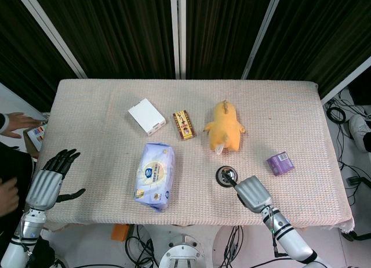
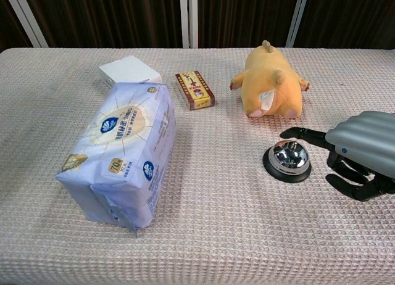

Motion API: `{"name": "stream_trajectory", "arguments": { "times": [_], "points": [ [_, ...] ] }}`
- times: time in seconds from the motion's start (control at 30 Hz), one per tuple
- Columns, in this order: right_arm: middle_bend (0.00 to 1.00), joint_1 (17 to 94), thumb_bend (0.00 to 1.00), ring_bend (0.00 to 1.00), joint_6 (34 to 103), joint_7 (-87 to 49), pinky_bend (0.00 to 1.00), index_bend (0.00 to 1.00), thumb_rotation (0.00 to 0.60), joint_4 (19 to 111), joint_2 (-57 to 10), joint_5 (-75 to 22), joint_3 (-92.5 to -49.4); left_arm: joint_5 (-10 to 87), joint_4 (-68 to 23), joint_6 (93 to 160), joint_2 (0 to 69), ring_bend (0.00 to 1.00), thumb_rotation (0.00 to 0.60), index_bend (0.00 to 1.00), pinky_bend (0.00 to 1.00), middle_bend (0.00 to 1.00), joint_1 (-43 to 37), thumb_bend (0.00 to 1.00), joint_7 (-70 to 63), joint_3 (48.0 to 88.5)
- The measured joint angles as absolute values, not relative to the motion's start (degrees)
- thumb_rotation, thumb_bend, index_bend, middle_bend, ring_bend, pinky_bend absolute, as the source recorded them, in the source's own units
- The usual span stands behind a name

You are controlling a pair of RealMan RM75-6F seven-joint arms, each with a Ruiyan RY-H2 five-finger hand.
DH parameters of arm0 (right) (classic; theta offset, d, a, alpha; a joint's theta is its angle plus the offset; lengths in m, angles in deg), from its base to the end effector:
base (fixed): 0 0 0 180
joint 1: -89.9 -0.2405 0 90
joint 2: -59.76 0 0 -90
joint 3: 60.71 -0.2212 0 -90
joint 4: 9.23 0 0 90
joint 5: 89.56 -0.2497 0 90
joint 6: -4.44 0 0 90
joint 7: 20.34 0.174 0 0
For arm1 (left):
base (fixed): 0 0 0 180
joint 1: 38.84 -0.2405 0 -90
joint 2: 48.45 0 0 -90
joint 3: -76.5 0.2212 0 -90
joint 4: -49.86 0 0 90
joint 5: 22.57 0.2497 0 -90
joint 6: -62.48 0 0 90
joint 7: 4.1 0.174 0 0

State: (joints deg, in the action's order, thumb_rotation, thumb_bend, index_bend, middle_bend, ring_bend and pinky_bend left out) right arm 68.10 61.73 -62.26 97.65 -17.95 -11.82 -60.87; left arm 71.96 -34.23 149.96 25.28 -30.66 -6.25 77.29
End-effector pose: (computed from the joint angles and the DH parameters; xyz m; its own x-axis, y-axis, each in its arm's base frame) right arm -0.1503 -0.2152 -0.0571 0.6768 -0.3030 0.6709 -0.7135 -0.4943 0.4965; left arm -0.2703 0.2103 0.0567 0.3504 0.0108 0.9366 0.9164 -0.2107 -0.3404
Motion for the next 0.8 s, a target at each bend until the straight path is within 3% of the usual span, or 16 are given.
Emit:
{"name": "stream_trajectory", "arguments": {
  "times": [0.8],
  "points": [
    [0.8,67.17,0.44,0.71,64.33,-61.42,0.75,0.0,0.6,97.46,-17.02,-13.78,-58.37,71.49,-34.21,149.41,25.41,0.07,0.519,0.12,0.22,0.09,-30.58,0.08,-6.13,77.29]
  ]
}}
